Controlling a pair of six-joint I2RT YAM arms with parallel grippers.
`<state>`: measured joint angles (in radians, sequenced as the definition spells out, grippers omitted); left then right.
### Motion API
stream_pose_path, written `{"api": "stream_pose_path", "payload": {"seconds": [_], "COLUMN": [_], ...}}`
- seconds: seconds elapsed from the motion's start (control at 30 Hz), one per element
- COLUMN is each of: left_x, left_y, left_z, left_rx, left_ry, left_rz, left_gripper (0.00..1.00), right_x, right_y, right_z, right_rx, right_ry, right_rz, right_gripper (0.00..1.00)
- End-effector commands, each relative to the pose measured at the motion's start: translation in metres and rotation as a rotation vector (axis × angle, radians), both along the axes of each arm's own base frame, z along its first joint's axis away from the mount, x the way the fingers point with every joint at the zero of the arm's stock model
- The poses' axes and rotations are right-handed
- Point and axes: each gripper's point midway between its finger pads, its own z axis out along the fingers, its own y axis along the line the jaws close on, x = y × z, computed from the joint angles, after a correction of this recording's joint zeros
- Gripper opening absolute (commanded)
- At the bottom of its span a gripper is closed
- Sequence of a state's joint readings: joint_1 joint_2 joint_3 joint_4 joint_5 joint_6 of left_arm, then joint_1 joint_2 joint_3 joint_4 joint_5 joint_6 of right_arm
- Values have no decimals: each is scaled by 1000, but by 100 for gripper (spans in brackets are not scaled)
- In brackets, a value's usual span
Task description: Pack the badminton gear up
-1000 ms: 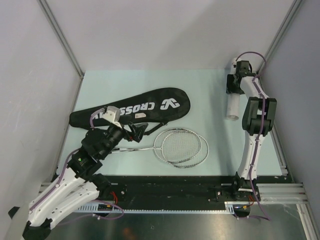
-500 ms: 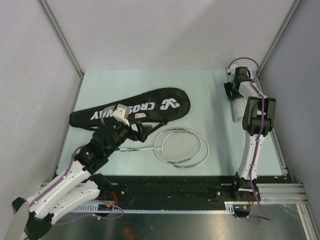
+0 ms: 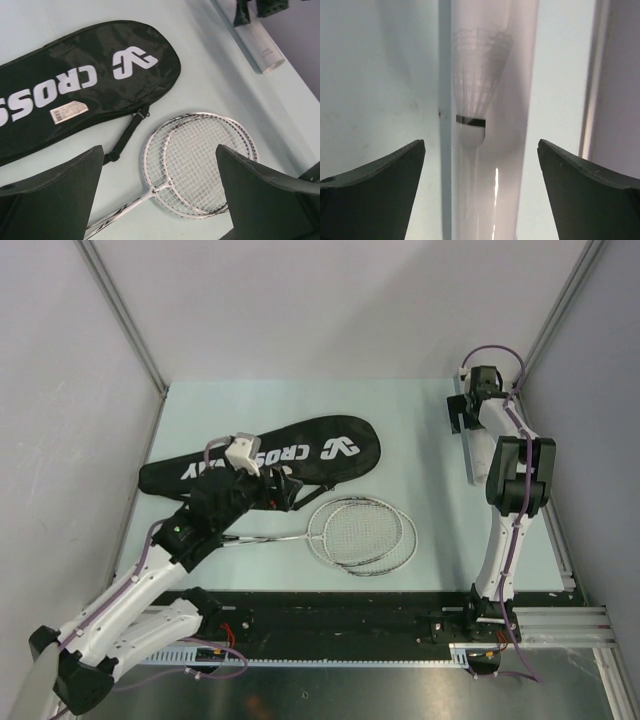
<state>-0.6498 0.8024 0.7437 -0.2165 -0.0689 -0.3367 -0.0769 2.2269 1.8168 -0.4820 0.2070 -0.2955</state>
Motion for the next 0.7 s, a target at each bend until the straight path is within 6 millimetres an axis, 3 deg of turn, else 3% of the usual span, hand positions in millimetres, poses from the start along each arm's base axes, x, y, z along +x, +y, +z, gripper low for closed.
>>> {"api": "stream_pose_path", "payload": {"seconds": [0.0,0.03,0.07,0.2,0.23,0.3,0.33,0.37,0.43,0.47,0.5,0.57,0.6,0.67], "left_x": [3,4,5,14,17,24,26,27,30,27,25,19,15,10], "left_y": [8,11,13,25,30,41,45,50,63,66,67,65,64,59], "left_z": [16,15,14,10,9,5,4,4,3,9,7,5,1,-3], "left_rx": [-42,-39,-32,-12,-6,9,9,-3,-28,-53,-56,-59,-56,-34], "left_ry": [27,29,32,40,39,57,62,70,77,66,65,59,60,55], "left_rz": [3,8,15,56,72,116,135,158,210,224,227,199,180,129], "left_gripper": [98,98,98,98,98,98,97,96,96,96,96,96,96,96], "right_x": [7,2,-6,-29,-37,-47,-65,-85,-101,-122,-125,-134,-145,-146], "right_y": [20,26,14,91,136,201,232,287,340,372,394,422,446,462], "right_z": [112,132,144,175,163,181,155,155,166,152,148,132,130,103], "right_rx": [-17,-6,-47,71,122,358,435,629,851,919,1023,1079,1121,1124], "right_ry": [-219,-256,-278,-346,-331,-404,-352,-319,-340,-278,-256,-206,-187,-153], "right_rz": [-53,-81,-159,-184,-102,5,59,120,173,183,139,120,127,89], "right_gripper": [100,100,100,100,100,100,100,99,92,89,88,84,82,75]}}
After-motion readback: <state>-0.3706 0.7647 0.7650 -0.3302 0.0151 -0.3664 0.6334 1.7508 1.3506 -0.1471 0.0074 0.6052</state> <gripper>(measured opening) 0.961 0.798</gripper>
